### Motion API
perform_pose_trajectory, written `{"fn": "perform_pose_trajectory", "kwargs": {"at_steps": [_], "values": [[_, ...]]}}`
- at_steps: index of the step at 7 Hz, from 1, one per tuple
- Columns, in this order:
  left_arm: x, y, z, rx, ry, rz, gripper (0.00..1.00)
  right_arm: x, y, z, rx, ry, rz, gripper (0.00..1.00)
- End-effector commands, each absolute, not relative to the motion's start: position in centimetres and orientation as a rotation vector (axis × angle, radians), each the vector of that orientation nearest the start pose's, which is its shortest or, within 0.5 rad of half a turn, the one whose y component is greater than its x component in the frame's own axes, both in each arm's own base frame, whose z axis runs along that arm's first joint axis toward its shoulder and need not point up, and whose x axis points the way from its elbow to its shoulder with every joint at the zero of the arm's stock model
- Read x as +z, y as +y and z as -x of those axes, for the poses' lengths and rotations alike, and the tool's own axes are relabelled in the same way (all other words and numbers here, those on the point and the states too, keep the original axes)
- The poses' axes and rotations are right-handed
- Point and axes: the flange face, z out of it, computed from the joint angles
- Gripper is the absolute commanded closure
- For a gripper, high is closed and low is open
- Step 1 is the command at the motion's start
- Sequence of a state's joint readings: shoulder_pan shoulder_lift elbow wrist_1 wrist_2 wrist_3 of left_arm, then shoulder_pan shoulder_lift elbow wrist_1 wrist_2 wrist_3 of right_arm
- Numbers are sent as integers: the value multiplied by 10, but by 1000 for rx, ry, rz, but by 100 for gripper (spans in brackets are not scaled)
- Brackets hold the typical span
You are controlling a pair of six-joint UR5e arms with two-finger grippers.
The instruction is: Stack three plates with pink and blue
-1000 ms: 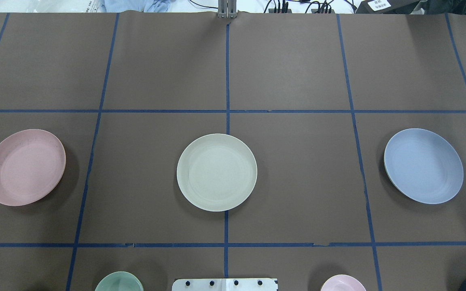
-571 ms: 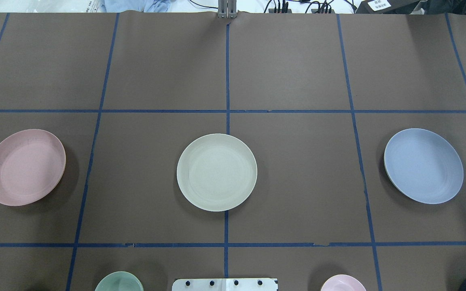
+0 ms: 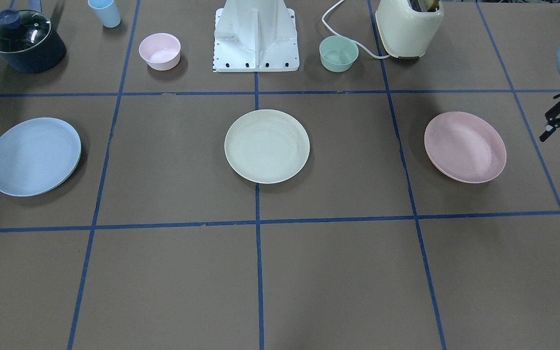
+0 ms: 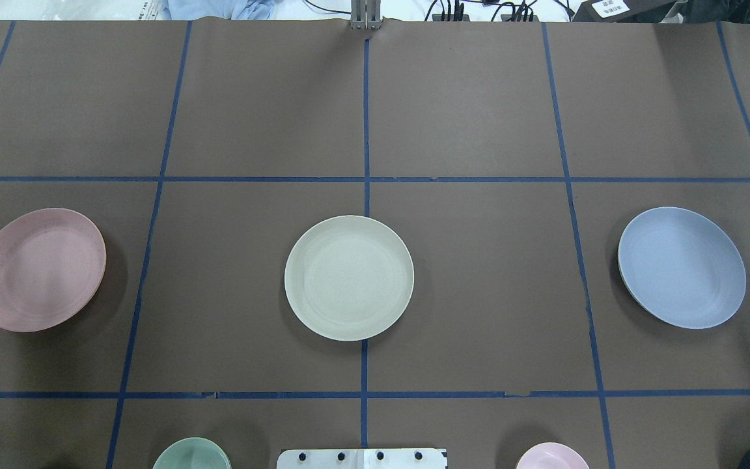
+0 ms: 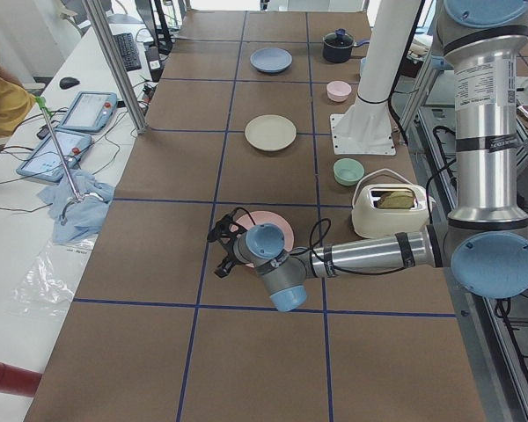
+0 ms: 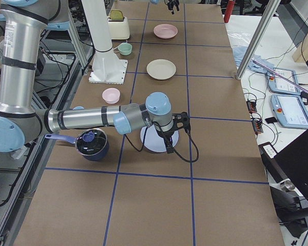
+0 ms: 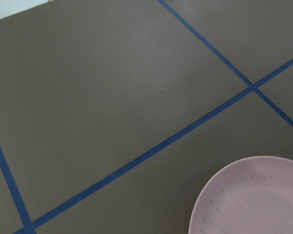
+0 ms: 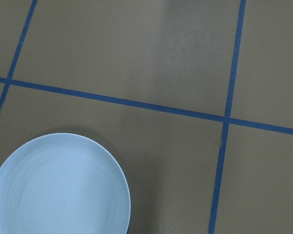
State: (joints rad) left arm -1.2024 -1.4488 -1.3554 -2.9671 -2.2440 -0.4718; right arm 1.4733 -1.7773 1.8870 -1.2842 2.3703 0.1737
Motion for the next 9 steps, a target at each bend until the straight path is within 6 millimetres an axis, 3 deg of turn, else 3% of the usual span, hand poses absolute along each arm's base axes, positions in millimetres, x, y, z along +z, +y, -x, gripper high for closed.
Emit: {"fn": "perform_pose_trajectory", "kwargs": {"at_steps": [1,2,5,6,7,8,9], "values": [[682,-411,-125,148,1013,-633,16,562,-424,-20,-86,-836,-269,0],[684,-408,-135,138,1011,-618,24,562,-424,-20,-87,-836,-270,0],[692,-399,-163,164,1000,-592,26,562,-424,-20,-88,-836,-271,0],[693,-396,-170,176,999,-589,33,562,-424,-20,-87,-836,-270,0],[691,-395,-174,184,1003,-591,54,562,-424,-20,-89,-836,-272,0],[692,-395,-173,182,1000,-592,92,562,-424,-19,-89,-838,-271,0],[691,-395,-173,186,1002,-597,100,562,-424,-19,-89,-838,-271,0]]}}
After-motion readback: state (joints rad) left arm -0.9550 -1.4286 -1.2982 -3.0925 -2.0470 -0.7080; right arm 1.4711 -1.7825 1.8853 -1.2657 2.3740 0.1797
